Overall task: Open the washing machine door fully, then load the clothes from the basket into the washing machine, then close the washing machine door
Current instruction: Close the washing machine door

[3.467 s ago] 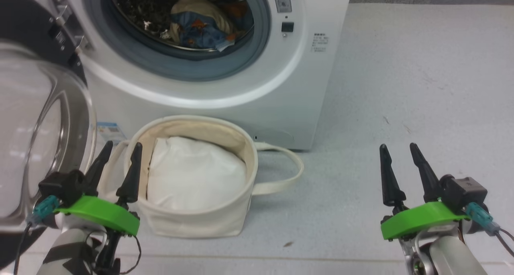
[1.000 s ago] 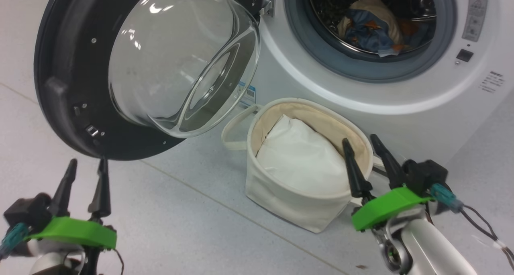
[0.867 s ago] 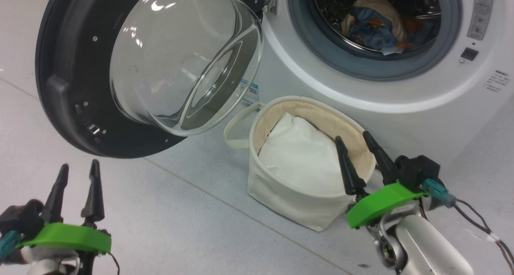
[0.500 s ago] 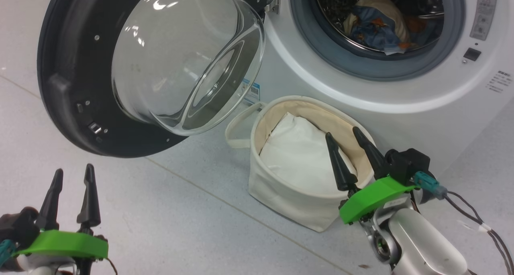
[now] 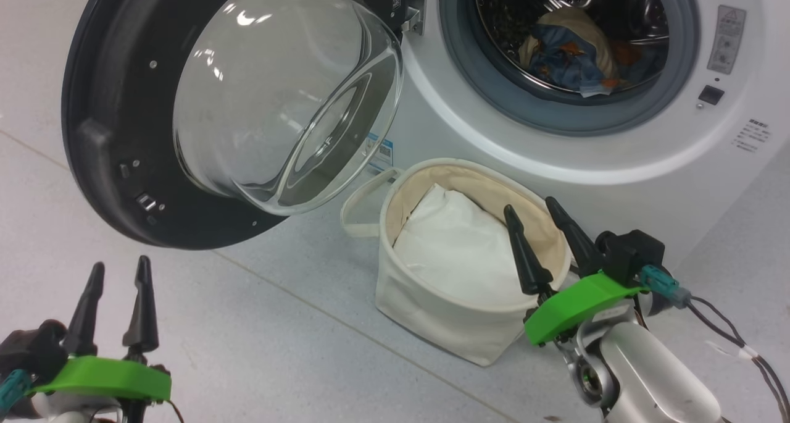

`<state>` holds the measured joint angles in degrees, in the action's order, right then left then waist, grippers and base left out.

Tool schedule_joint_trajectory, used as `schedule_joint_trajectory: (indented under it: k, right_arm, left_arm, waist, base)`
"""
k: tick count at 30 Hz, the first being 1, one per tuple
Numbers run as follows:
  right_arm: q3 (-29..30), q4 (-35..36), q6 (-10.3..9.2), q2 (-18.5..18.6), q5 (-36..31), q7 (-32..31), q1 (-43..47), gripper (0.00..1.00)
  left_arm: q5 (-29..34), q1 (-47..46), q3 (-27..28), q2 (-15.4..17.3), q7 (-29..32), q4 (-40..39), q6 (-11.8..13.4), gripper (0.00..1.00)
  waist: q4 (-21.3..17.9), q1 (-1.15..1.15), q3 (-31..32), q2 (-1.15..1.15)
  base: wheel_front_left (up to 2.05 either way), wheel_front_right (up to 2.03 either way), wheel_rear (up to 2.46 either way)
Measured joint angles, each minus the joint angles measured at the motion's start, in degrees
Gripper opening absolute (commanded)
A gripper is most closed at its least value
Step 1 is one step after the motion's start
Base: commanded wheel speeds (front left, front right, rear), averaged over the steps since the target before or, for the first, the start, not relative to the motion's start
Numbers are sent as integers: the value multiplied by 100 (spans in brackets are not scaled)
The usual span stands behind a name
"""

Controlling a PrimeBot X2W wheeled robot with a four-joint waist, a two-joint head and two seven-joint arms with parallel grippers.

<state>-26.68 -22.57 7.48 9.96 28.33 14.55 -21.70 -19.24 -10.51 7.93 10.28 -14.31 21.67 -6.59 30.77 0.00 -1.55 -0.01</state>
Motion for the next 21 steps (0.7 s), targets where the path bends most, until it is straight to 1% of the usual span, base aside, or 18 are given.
schedule_joint_trajectory:
  k: [1,2,3,8,10,13,14,16,17,19,21]
  right_arm:
    - [4,4,0,0,0,0,7,100]
    - [13,14,0,0,0,0,28,100]
    - [25,36,-1,0,0,0,70,100]
    - [125,66,0,-1,-1,0,250,100]
    - [194,89,0,-1,-1,0,285,100]
    - [275,116,-1,0,-10,0,366,100]
    - [275,116,-1,0,-10,0,366,100]
    - [345,151,0,0,-11,0,425,100]
    - [372,169,0,0,-20,0,460,100]
    - [413,191,-1,0,-63,0,517,100]
    - [468,233,0,-1,-66,0,575,100]
  left_arm:
    - [0,0,-10,2,0,-2,-1,82]
    - [0,0,-20,5,0,-3,-3,8]
    - [0,0,-23,11,0,-10,-5,0]
    - [-103,-7,-16,76,11,-307,-19,0]
    - [-423,-51,65,144,141,-558,-49,0]
    - [-1136,-374,381,378,660,-940,-51,0]
    - [-1136,-374,381,378,660,-940,-51,0]
    - [-1668,-759,648,547,1102,-1092,-48,0]
    - [-1891,-970,776,639,1397,-1071,-19,0]
    - [-2323,-1394,1053,779,1825,-937,124,0]
    - [-2829,-1837,1373,845,2277,-505,380,0]
  waist:
    - [-2,0,14,0]
    - [-4,0,30,0]
    - [-9,0,44,0]
    - [-35,0,96,1]
    - [-44,0,122,1]
    - [-56,0,150,1]
    - [-56,0,150,1]
    - [-65,0,161,1]
    - [-71,0,163,1]
    - [-81,0,155,1]
    - [-102,0,140,1]
  base:
    - [0,0,0]
    - [0,0,0]
    - [0,0,0]
    - [0,0,0]
    - [0,0,0]
    - [0,0,0]
    - [0,0,0]
    - [0,0,0]
    - [0,0,0]
    - [0,0,0]
    - [0,0,0]
